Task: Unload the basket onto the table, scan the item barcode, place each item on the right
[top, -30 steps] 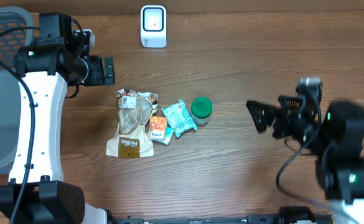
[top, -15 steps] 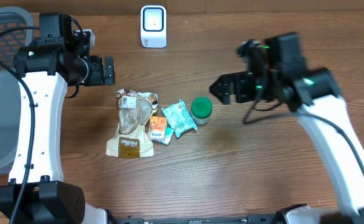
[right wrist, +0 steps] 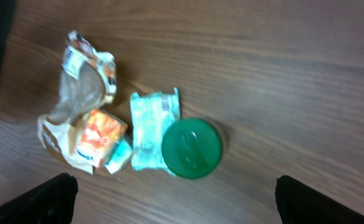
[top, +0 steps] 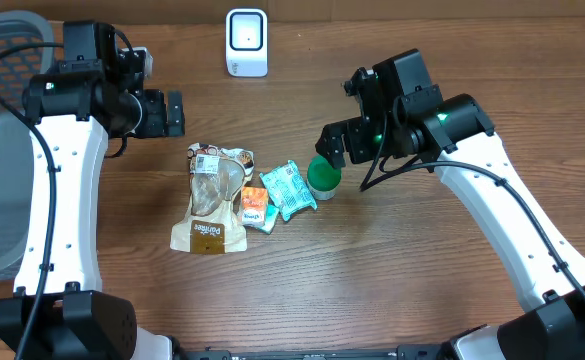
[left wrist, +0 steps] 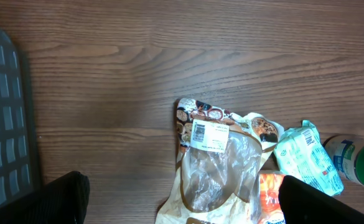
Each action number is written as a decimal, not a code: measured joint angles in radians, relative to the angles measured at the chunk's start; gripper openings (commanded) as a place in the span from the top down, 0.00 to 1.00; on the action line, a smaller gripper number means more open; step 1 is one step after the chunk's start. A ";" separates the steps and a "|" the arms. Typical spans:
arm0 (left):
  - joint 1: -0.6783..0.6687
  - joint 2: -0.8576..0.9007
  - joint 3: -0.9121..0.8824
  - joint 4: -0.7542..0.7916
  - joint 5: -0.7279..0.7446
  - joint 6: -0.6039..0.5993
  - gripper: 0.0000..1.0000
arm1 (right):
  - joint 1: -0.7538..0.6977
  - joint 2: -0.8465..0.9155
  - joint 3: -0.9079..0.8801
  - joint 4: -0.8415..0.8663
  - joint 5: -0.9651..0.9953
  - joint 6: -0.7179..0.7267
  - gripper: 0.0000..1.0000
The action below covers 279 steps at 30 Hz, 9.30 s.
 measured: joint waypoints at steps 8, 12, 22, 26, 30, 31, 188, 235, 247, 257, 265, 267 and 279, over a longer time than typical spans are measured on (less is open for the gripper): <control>0.000 0.000 0.000 0.000 0.000 0.000 0.00 | -0.001 0.036 0.006 0.027 0.034 0.130 0.03; 0.000 0.000 0.000 0.000 0.000 0.000 0.00 | 0.000 0.096 0.006 0.034 0.063 0.158 0.03; 0.000 0.000 0.000 0.000 0.000 0.000 0.00 | 0.010 0.201 0.006 0.041 0.108 0.170 0.08; 0.000 0.000 0.000 0.000 0.000 0.000 0.00 | 0.049 0.221 0.006 0.045 0.137 0.178 0.08; 0.000 0.000 0.000 0.000 0.000 0.000 0.01 | 0.090 0.259 0.006 0.044 0.169 0.190 0.09; 0.000 0.000 0.000 0.000 0.000 0.000 0.01 | 0.098 0.270 0.006 0.043 0.175 0.192 0.09; 0.000 0.000 0.000 0.000 0.000 0.000 0.01 | 0.064 0.323 -0.012 -0.085 0.176 0.058 0.36; 0.000 0.000 0.000 0.000 0.000 0.000 0.00 | 0.019 0.323 0.155 -0.180 0.068 -0.438 0.00; 0.000 0.000 0.000 0.000 0.000 0.000 0.01 | 0.020 0.321 0.428 -0.420 0.058 -0.378 0.00; 0.000 0.000 0.000 0.000 0.000 0.000 0.00 | 0.021 0.321 0.314 -0.325 0.048 -0.446 0.00; 0.000 0.000 0.000 0.000 0.000 0.000 0.01 | 0.026 0.321 0.144 -0.200 0.082 -0.484 0.00; 0.000 0.000 0.000 0.000 0.000 0.000 0.00 | 0.027 0.321 0.124 -0.180 0.085 -0.492 0.00; 0.000 0.000 0.000 0.000 0.000 0.000 0.00 | 0.027 0.321 0.023 -0.084 0.085 -0.526 0.00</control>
